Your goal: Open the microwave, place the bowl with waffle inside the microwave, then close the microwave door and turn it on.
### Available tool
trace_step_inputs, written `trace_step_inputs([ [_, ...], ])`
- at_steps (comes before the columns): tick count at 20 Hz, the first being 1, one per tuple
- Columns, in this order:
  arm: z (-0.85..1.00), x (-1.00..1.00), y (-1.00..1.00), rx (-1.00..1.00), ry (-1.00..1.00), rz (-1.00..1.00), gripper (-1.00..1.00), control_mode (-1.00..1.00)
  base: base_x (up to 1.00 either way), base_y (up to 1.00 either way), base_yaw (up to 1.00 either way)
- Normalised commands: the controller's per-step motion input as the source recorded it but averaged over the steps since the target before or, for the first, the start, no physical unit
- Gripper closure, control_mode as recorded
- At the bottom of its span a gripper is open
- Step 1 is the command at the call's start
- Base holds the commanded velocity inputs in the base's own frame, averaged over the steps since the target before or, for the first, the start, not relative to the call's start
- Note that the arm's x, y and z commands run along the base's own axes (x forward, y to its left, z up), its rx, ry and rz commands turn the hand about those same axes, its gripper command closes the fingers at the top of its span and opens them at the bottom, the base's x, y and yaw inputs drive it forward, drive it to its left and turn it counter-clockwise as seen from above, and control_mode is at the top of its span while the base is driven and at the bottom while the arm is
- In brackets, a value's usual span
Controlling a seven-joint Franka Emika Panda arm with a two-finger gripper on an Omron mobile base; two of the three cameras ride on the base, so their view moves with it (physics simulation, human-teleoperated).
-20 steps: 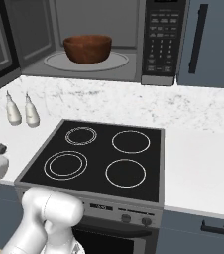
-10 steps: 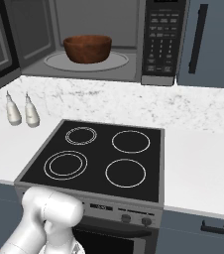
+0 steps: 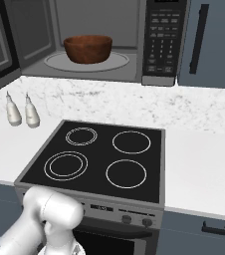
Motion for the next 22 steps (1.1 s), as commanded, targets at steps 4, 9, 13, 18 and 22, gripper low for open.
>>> trace_step_inputs([
  [4, 0.00, 0.07, 0.96, -0.18, 0.00, -0.12, -1.00, -1.00, 0.00, 0.00, 0.00],
  [9, 0.00, 0.36, 0.41, -0.15, -0.01, -0.18, -1.00, -1.00, 0.00, 0.00, 0.00],
  [13, -0.19, 0.91, 0.00, -0.15, 0.00, -0.21, -1.00, -1.00, 0.00, 0.00, 0.00],
  [18, -0.22, 0.95, 0.16, -0.09, 0.00, -0.10, -1.00, -1.00, 0.00, 0.00, 0.00],
  [22, -0.18, 0.61, 0.38, -0.12, -0.04, -0.01, -1.00, -1.00, 0.00, 0.00, 0.00],
])
